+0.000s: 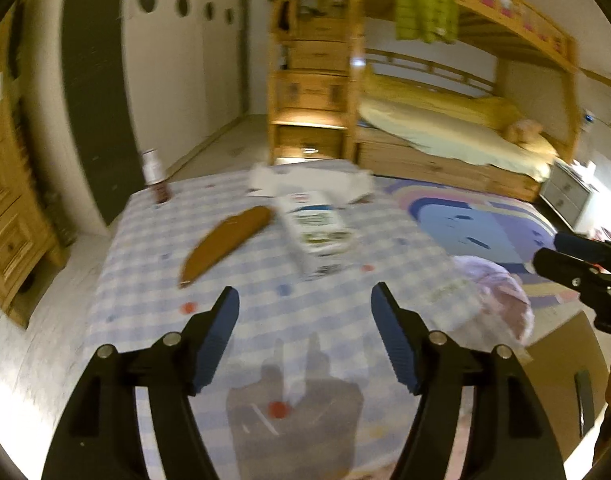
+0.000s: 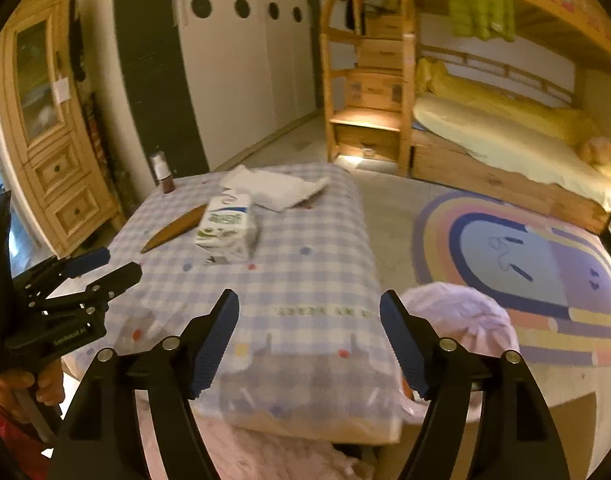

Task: Collect trash
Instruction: 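Move both tools back over the table toward the milk carton, then grasp the white tissue pad with the right tool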

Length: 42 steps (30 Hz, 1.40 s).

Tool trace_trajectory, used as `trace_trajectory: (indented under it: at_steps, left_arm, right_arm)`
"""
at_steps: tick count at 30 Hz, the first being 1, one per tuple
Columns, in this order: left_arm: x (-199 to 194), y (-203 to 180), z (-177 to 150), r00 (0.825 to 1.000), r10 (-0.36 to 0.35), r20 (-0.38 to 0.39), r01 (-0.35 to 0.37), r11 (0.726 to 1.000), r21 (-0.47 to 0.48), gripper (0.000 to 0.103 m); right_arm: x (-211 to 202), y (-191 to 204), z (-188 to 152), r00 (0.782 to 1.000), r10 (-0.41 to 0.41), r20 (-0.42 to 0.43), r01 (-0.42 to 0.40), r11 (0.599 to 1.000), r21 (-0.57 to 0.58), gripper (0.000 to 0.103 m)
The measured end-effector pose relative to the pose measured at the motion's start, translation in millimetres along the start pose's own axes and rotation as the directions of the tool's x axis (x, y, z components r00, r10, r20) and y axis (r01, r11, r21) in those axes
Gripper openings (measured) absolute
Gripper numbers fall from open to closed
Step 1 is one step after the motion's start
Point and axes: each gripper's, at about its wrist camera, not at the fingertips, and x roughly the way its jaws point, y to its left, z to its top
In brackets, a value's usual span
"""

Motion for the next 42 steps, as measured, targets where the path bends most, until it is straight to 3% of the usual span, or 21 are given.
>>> trace_trajectory:
  at_steps: [6, 16, 21, 31, 35, 37, 42]
  left_arm:
    - [5, 40, 8, 0.997, 0.071, 0.003, -0.071, 0.995, -0.068, 0.068]
    - [43, 57, 34, 0.993, 0.114, -0.015, -0.115, 0.990, -0.078, 0.068]
    - [66, 60, 42, 0.991, 0.128, -0.036, -0.130, 0.989, -0.069, 0.068]
    - [104, 59, 46, 0.989, 0.127, -0.073, -0.131, 0.990, -0.056, 0.068]
    - [108, 58, 44, 0.989, 0.118, -0.085, -0.124, 0.991, -0.059, 0.068]
    - [107, 57, 41, 0.990, 0.112, -0.089, -0.117, 0.991, -0.058, 0.068]
    - [97, 53, 36, 0.991, 0.104, -0.089, -0.110, 0.992, -0.059, 0.068]
  right_arm:
    - [29, 15, 16, 1.000, 0.017, 0.006, -0.017, 0.999, -0.033, 0.072]
    - [107, 7, 54, 0.997, 0.065, -0.051, -0.065, 0.998, -0.017, 0.047]
    - [155, -1, 71, 0.997, 0.028, -0.077, -0.029, 1.000, -0.009, 0.031]
    - [233, -16, 93, 0.986, 0.018, -0.165, -0.011, 0.999, 0.046, 0.032]
    - [246, -21, 94, 0.976, 0.067, -0.207, -0.049, 0.994, 0.094, 0.031]
    - [244, -19, 92, 0.973, 0.092, -0.212, -0.069, 0.991, 0.111, 0.020]
    - [226, -10, 84, 0.966, 0.121, -0.228, -0.092, 0.986, 0.136, 0.012]
